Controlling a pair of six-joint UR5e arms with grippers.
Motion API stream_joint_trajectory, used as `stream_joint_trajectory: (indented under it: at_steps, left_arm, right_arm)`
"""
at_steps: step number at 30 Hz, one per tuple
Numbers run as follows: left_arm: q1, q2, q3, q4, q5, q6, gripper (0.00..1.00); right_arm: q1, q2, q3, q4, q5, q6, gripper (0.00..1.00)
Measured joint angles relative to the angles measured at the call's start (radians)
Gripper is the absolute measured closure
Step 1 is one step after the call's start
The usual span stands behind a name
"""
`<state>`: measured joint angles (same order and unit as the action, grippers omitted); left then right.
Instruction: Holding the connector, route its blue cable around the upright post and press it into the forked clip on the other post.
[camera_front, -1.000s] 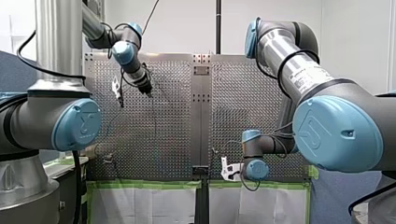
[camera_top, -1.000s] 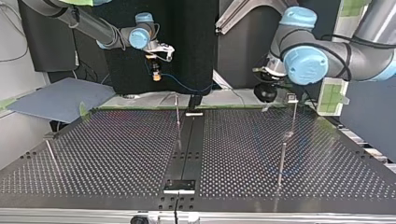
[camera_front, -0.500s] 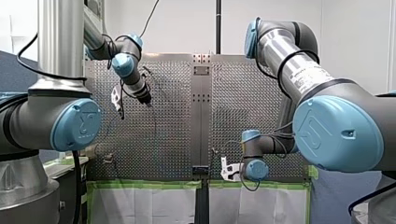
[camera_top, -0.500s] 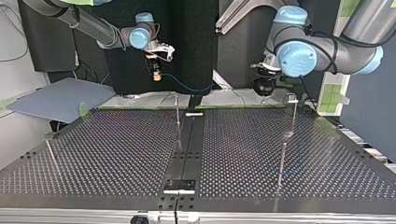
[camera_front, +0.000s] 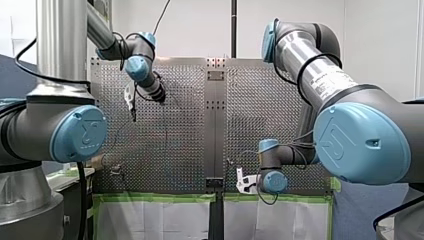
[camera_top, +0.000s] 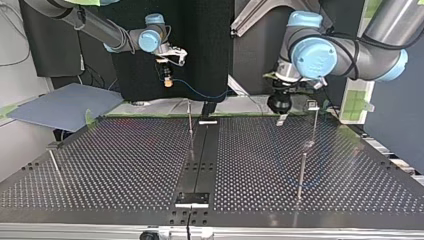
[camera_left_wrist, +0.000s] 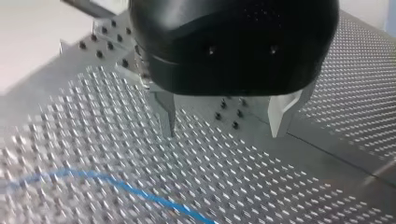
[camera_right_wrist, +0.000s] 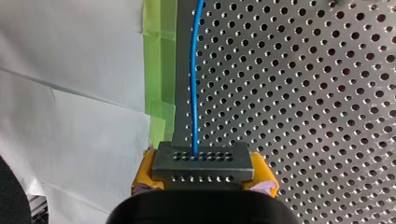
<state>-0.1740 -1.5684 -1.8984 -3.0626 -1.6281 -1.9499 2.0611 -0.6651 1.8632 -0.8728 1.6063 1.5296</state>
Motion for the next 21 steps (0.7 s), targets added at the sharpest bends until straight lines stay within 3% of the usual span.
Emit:
stream_joint_trajectory:
  at_steps: [6, 15, 21]
  left_arm:
    - [-0.02, -0.001, 0.043, 0.054, -0.012, 0.054, 0.0]
    - [-0.032, -0.005, 0.074, 0.129, -0.082, 0.13, 0.0]
    - [-0.038, -0.039, 0.074, 0.176, -0.129, 0.176, 0.0]
  right_arm:
    - [0.0, 0.0, 0.0, -0.003, 0.0, 0.0, 1.0]
    - [0.0, 0.0, 0.0, -0.006, -0.001, 0.001, 1.0]
    - [0.0, 0.0, 0.0, -0.006, -0.003, 0.001, 1.0]
